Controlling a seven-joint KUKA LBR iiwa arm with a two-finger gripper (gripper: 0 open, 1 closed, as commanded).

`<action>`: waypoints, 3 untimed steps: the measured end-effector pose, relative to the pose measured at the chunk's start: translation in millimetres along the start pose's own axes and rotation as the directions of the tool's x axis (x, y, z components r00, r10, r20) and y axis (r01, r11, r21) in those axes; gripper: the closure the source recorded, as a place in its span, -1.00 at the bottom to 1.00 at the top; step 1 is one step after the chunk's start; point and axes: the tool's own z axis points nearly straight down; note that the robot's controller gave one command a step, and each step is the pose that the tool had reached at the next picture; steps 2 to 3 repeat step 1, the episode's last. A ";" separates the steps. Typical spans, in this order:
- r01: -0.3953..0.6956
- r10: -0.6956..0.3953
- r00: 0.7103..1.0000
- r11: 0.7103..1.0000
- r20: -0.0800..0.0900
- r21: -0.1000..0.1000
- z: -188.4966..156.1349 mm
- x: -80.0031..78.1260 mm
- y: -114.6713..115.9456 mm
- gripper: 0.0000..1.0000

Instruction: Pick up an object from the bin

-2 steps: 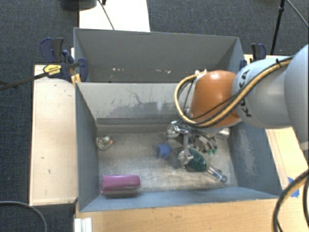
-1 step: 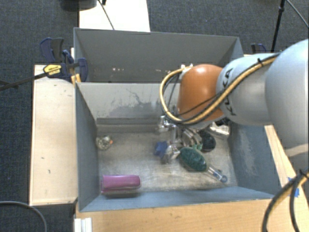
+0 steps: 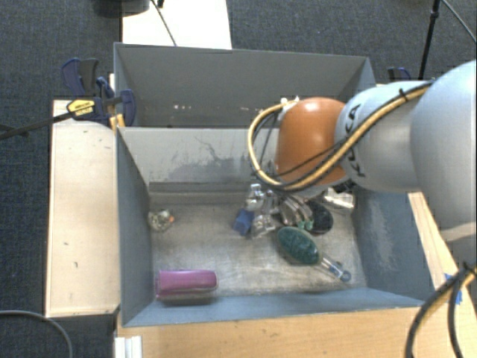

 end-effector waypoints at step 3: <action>0.172 -0.172 0.985 0.985 -0.006 0.004 -145.7 54.6 -113.8 1.00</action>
Offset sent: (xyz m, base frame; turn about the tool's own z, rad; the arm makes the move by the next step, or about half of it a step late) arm -0.0387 -0.1169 0.1403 -0.1798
